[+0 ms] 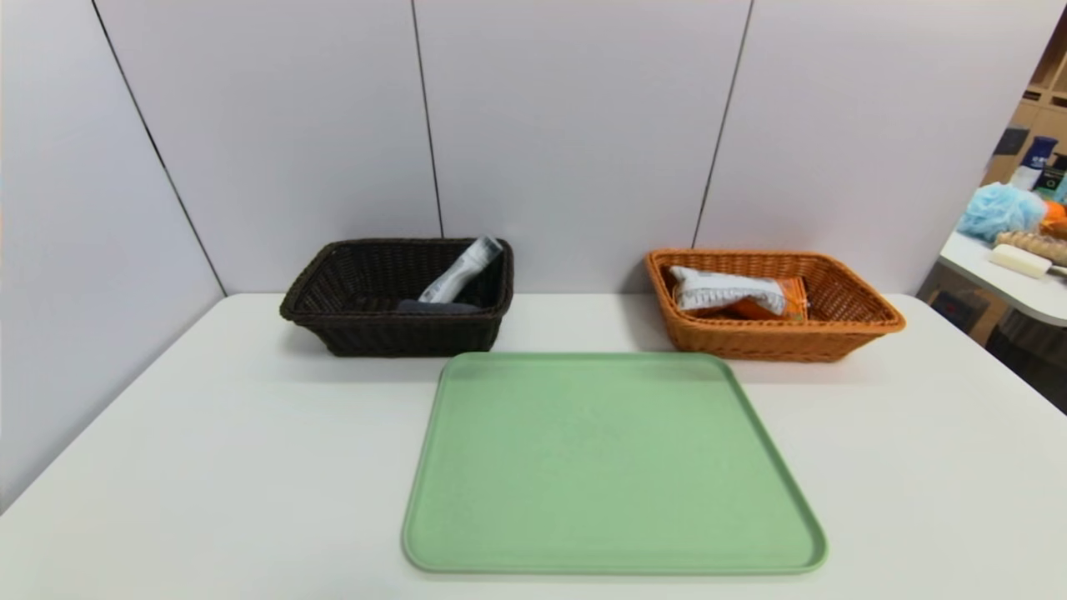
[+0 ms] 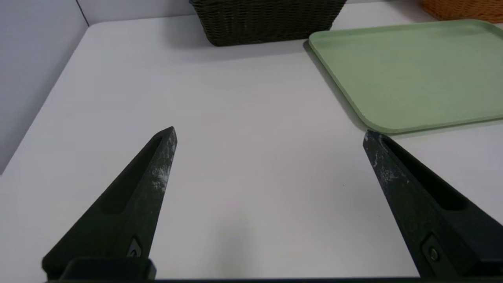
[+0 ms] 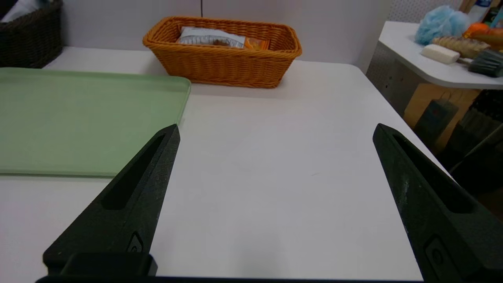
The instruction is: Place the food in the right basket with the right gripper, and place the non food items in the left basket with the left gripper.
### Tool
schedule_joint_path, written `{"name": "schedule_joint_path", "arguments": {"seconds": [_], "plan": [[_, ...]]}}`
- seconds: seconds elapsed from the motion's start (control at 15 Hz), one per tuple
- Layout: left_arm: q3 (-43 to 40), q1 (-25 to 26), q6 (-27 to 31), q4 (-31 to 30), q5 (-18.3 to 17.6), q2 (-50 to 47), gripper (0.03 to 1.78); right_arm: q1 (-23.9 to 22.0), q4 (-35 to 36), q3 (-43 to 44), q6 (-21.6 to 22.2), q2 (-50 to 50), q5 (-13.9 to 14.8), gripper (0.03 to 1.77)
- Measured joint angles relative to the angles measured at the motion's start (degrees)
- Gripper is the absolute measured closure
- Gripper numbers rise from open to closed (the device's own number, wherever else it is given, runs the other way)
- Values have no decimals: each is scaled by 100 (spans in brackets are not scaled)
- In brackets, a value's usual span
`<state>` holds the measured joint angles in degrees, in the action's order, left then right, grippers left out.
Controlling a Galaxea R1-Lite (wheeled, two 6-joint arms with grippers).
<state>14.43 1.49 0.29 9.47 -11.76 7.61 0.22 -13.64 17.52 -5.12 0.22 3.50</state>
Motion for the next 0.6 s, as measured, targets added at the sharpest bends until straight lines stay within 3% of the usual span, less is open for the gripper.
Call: {"name": "schedule_joint_path", "arguments": {"seconds": [0.33,0.6], "plan": [[-1008,-9,72,-998,651,-111,12,0,1852,-1421,33,-27,44,11],[-1378,-28,240,-1033,1053,-345,12,0,1918,-1692,33,-27,-56,11]]}}
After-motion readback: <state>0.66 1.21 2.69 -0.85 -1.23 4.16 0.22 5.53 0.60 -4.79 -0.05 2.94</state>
